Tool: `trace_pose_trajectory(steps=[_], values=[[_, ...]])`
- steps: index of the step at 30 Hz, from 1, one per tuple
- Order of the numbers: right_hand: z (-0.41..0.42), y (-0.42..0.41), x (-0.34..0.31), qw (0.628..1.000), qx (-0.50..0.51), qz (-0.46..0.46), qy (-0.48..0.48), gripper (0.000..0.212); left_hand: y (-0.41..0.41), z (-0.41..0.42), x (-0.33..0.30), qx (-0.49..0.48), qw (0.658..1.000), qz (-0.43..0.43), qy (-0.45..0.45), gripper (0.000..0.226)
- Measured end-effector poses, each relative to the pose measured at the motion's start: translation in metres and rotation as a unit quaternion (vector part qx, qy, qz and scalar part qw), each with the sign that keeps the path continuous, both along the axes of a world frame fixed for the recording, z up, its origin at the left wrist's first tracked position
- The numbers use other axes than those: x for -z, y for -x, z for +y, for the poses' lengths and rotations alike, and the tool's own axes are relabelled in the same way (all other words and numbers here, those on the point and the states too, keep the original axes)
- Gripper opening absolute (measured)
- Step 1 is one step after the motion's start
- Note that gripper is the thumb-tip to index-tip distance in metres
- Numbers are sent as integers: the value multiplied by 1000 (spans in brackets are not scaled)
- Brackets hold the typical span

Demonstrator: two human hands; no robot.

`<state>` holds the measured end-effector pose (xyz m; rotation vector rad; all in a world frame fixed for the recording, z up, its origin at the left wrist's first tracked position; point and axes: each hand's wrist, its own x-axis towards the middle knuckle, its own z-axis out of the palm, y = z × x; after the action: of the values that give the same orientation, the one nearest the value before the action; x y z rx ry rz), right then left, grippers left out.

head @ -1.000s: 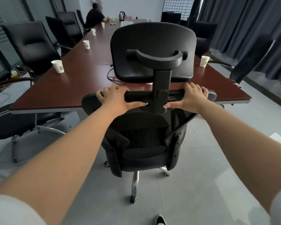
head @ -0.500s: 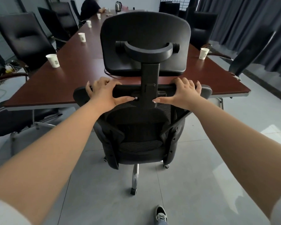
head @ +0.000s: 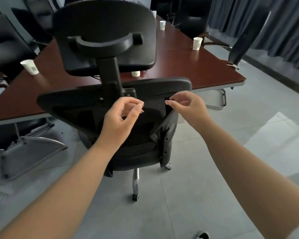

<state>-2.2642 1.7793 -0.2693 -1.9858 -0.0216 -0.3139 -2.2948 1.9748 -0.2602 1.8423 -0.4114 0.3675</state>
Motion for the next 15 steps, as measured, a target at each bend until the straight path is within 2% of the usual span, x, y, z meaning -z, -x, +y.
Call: trace_pose_trajectory(steps=[4, 7, 15], values=[[-65, -6, 5, 999, 1, 31, -32, 17, -11, -83, 3, 24, 998, 50, 2, 5], [-118, -5, 6, 998, 1, 51, -41, 17, -24, -144, 5, 45, 996, 72, 2, 12], [-258, 3, 16, 992, 64, 74, -78, 17, -46, -299, 20, 94, 986, 135, 25, 10]])
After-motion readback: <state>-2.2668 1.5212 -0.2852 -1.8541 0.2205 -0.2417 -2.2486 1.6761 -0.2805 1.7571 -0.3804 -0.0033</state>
